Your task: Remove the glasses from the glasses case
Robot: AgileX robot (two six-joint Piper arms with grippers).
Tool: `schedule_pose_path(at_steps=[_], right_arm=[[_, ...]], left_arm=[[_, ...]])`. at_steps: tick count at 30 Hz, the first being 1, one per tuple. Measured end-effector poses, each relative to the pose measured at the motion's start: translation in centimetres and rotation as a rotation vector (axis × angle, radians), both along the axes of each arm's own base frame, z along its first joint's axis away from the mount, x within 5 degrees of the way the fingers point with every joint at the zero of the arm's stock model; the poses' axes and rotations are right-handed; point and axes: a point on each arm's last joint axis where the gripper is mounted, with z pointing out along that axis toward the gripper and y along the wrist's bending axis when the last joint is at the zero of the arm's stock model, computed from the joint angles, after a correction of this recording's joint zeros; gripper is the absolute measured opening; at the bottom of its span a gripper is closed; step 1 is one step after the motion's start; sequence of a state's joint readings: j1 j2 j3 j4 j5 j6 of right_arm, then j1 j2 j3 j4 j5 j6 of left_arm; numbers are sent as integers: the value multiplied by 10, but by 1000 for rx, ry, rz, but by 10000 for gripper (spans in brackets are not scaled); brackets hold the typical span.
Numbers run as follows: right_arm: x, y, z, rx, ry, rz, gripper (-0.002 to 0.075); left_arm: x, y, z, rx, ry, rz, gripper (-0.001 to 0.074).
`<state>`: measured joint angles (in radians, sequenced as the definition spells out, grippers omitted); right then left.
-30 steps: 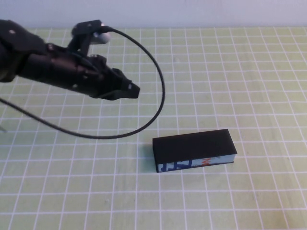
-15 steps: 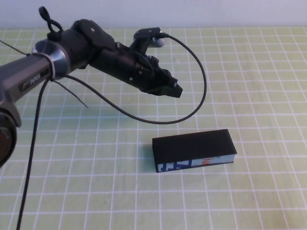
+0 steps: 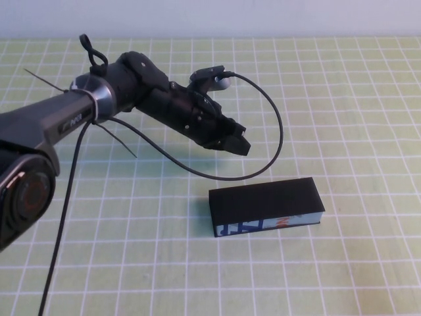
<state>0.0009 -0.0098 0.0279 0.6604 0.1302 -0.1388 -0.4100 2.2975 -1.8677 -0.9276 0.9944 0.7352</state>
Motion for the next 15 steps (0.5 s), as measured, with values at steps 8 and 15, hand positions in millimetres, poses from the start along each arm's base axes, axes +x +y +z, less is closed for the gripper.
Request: schedule_pose_path(at_steps=[8,15], right_arm=[[-1,2,5,260,-8,23,-18],[-1,26,47,216,149,278,-18]], left_arm=[[4,-4,-25,-11,85,20,-3],[5,-5,-34,0,120,18,-3]])
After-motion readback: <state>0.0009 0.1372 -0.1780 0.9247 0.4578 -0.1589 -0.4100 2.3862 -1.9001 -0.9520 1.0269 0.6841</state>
